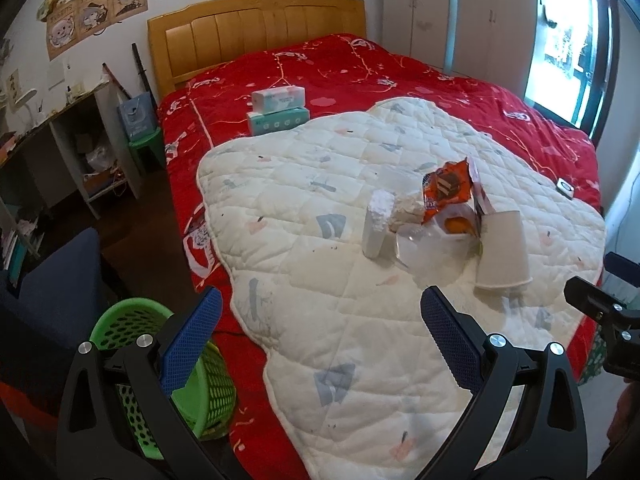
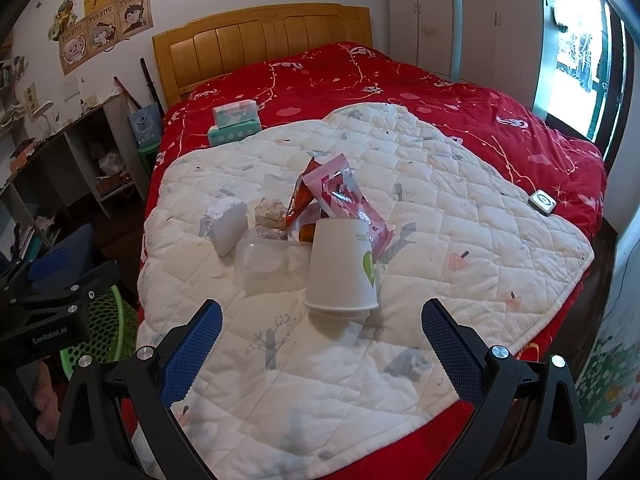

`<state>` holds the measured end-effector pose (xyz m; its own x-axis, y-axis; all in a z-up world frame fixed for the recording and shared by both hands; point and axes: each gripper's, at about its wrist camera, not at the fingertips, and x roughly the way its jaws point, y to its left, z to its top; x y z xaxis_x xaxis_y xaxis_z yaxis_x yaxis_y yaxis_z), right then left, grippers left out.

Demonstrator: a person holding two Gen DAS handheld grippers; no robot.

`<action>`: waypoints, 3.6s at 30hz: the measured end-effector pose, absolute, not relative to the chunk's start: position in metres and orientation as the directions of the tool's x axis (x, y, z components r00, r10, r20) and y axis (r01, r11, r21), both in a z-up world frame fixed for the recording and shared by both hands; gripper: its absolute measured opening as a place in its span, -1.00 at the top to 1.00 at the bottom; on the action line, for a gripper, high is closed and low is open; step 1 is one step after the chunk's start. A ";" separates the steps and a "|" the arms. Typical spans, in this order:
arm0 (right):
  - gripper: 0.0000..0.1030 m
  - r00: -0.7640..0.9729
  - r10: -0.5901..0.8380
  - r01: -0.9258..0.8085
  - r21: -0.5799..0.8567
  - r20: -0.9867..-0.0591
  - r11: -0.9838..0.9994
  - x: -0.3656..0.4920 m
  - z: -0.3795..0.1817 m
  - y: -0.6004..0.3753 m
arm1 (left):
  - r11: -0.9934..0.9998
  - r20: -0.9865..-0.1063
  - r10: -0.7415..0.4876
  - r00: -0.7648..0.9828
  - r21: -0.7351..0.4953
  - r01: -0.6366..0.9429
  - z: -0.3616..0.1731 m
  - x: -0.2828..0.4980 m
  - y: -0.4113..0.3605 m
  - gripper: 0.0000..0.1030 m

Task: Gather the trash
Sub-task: 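Grasp the white foam block with the left tool while the right tool grasps the white paper cup, then carry foam block and paper cup to the green wastebasket and release both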

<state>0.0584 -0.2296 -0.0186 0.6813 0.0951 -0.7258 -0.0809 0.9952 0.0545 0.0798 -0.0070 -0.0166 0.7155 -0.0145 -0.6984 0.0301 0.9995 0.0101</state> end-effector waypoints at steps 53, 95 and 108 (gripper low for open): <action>-0.13 0.536 0.185 -0.102 0.154 -0.824 0.983 0.168 -0.089 -0.253 | 0.961 -0.808 -0.260 0.528 -0.164 0.222 -0.083 0.225 -0.033 0.49; -0.13 0.445 0.483 -0.512 0.229 -0.754 0.828 0.097 -0.036 -0.027 | 0.933 -0.851 0.039 0.524 -0.156 -0.323 -0.107 0.038 0.232 0.46; -0.13 0.364 0.519 -0.600 0.232 -0.773 0.766 0.094 -0.053 0.034 | 0.891 -0.846 0.059 0.531 -0.195 -0.409 -0.111 0.007 0.276 -0.07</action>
<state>0.0938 0.0341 -0.0534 0.3638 0.5194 -0.7732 -0.6001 0.7656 0.2319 0.0072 0.2761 -0.1112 0.5305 0.0587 -0.8456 -0.4095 0.8913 -0.1950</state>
